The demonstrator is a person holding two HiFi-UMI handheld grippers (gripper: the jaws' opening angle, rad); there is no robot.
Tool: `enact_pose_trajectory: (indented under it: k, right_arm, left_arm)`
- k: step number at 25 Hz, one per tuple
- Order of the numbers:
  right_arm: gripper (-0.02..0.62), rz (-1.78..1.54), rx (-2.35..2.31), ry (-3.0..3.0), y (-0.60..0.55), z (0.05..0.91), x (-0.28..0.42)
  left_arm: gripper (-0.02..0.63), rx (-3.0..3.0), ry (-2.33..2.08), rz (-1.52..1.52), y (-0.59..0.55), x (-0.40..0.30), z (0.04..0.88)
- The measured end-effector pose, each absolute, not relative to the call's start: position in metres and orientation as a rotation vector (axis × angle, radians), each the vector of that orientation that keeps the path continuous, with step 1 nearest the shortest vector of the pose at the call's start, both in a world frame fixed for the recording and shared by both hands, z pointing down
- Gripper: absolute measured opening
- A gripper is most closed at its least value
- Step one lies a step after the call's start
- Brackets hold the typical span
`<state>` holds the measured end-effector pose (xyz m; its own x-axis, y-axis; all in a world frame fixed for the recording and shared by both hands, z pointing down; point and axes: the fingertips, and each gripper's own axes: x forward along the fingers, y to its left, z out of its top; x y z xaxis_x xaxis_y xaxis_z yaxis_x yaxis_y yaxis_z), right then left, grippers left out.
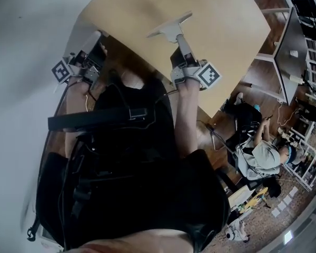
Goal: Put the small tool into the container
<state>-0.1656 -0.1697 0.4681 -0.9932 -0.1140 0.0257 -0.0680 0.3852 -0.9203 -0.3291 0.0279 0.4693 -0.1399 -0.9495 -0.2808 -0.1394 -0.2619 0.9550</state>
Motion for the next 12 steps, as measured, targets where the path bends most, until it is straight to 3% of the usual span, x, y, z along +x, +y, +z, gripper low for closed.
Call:
enact_pose_trajectory:
  k: [12]
  right_arm:
    - [-0.008, -1.67, -0.121, 2.666, -0.159, 0.463, -0.18]
  left_arm:
    - [0.013, 1.467, -1.22, -1.508, 0.007, -0.328, 0.468]
